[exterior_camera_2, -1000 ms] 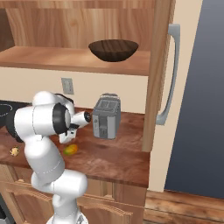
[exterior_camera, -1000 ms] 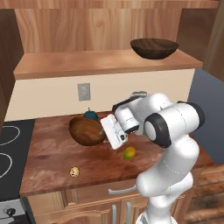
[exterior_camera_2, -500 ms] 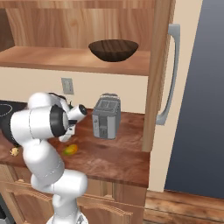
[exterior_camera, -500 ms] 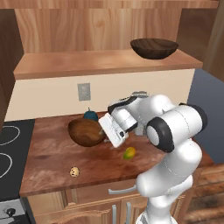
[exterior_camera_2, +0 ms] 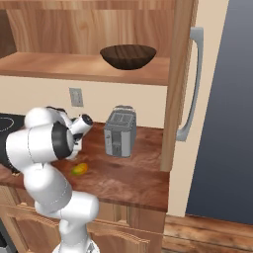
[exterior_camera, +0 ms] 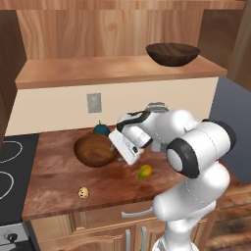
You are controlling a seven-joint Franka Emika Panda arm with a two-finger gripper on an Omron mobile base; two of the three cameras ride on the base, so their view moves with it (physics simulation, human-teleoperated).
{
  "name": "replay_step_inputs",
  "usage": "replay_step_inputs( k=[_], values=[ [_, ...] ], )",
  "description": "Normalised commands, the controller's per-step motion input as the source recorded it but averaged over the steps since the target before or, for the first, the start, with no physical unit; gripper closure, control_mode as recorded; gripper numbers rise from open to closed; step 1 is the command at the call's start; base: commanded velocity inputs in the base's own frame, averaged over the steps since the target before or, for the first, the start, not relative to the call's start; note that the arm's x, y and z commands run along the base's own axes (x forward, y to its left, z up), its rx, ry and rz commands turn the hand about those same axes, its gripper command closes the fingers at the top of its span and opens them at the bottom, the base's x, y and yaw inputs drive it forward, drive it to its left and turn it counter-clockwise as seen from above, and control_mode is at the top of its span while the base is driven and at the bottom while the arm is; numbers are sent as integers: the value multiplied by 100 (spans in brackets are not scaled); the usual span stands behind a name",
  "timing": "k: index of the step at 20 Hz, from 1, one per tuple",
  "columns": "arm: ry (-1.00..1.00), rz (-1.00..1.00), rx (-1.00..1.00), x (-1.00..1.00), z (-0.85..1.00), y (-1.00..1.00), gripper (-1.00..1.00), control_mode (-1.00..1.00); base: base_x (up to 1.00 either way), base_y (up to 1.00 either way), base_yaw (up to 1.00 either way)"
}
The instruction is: Pick both bowls and place them on the counter. Then place the cookie dough ball in one bowl and place the mango in the other bowl.
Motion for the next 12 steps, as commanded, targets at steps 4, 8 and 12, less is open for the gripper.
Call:
replay_step_inputs(
  k=[4, 8, 12],
  values=[
    [0, 2, 0, -15, 40, -2, -100, -100, 0, 0, 0],
    [0, 6, 0, -27, 49, -6, -100, -100, 0, 0, 0],
    [0, 6, 0, -46, 53, -19, -100, -100, 0, 0, 0]
  ],
)
